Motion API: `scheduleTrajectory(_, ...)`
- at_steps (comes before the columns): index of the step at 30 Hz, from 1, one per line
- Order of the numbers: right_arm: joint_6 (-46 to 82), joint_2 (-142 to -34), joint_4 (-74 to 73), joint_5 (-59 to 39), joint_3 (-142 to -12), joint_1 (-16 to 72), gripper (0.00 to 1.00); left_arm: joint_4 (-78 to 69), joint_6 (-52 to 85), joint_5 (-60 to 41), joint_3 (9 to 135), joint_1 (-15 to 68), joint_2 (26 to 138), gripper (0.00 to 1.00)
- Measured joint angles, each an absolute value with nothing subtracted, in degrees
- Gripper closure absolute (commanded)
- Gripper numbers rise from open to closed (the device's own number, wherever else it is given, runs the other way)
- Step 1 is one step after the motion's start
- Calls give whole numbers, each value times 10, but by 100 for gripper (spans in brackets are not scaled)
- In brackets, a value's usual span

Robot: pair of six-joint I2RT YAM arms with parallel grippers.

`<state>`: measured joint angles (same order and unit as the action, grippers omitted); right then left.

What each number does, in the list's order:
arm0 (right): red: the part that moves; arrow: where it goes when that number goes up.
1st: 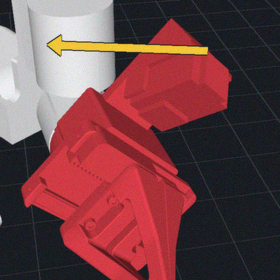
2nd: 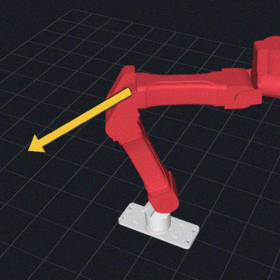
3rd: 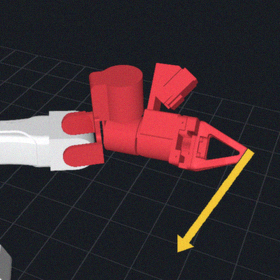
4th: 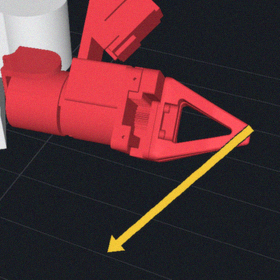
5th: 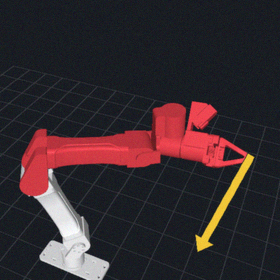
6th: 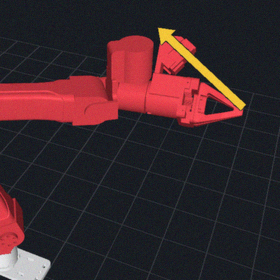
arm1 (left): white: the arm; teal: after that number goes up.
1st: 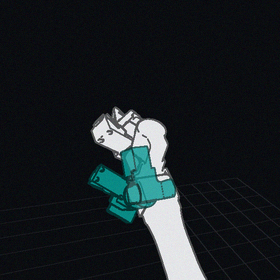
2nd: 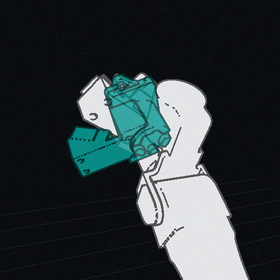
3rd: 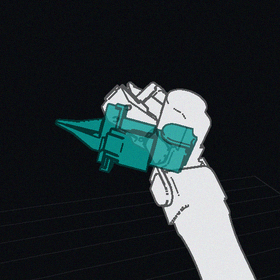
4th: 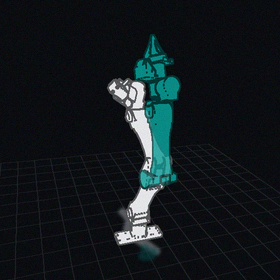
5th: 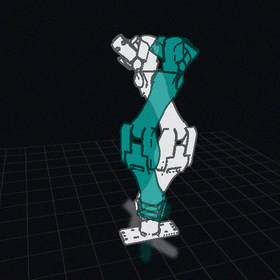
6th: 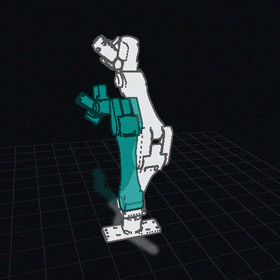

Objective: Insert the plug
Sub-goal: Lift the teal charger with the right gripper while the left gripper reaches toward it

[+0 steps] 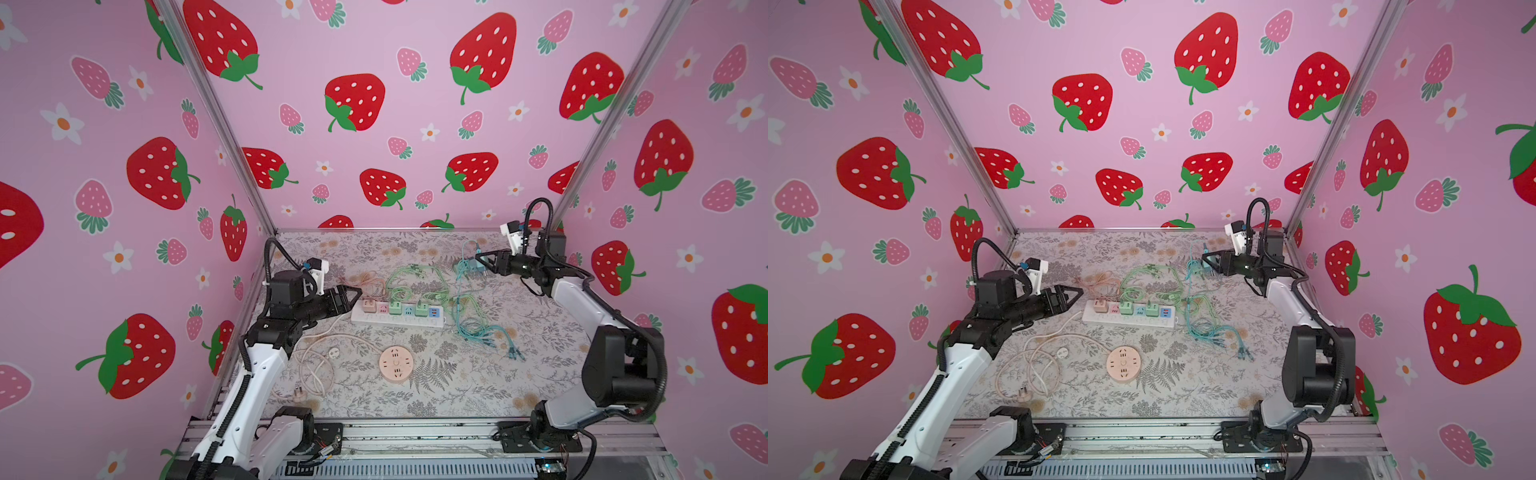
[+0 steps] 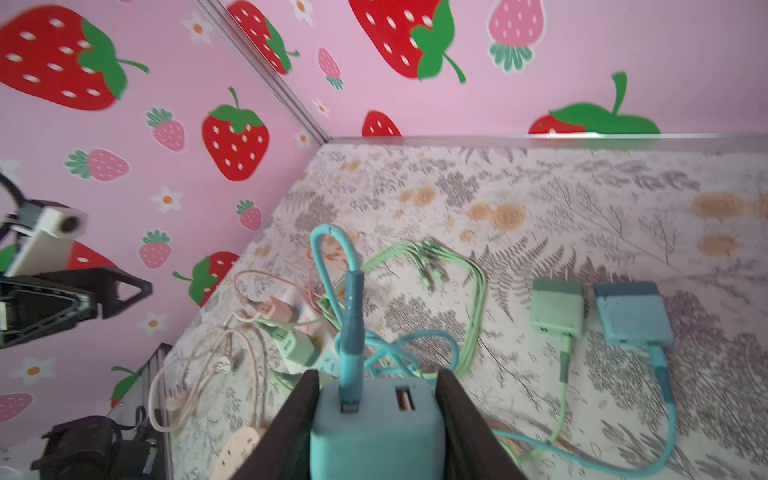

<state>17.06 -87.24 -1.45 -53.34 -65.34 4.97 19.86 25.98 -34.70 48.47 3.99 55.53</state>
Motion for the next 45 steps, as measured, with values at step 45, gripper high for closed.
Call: scheduleTrajectory(45, 735, -556, -223, -263, -367, 171, 95, 68, 133, -179, 590, 435, 705, 32)
